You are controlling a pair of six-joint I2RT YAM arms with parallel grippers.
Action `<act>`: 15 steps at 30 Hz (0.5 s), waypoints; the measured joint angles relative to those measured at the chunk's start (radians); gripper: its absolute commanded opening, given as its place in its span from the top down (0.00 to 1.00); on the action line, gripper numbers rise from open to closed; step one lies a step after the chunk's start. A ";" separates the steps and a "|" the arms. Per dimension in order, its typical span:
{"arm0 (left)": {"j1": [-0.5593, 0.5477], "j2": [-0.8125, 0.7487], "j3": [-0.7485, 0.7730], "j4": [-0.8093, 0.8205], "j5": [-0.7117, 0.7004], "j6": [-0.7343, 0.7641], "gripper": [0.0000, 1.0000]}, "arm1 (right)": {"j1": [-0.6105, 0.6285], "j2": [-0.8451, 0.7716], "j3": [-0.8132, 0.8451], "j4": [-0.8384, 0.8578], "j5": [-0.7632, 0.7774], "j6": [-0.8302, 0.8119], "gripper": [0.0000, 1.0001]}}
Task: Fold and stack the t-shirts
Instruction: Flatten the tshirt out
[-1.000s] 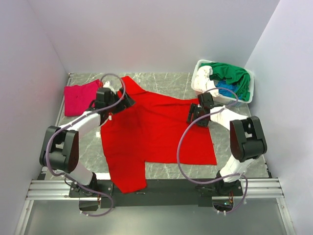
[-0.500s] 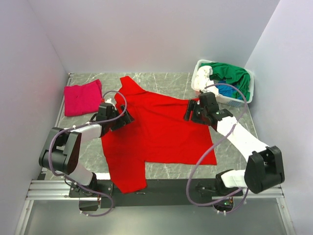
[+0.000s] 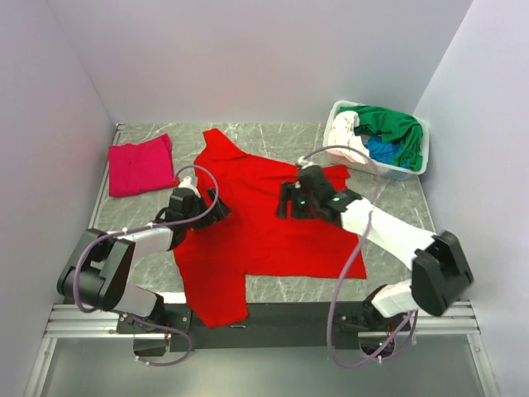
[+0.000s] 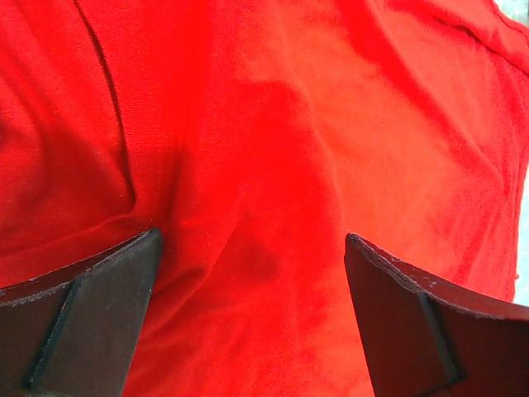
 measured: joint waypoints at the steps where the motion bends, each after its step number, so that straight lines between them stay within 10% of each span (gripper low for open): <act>1: -0.009 -0.016 -0.016 0.004 -0.005 -0.008 0.01 | 0.024 0.031 0.009 0.013 -0.001 0.004 0.24; 15: -0.034 -0.246 -0.029 -0.267 -0.036 -0.048 0.01 | 0.190 0.380 0.073 0.065 0.037 0.043 0.25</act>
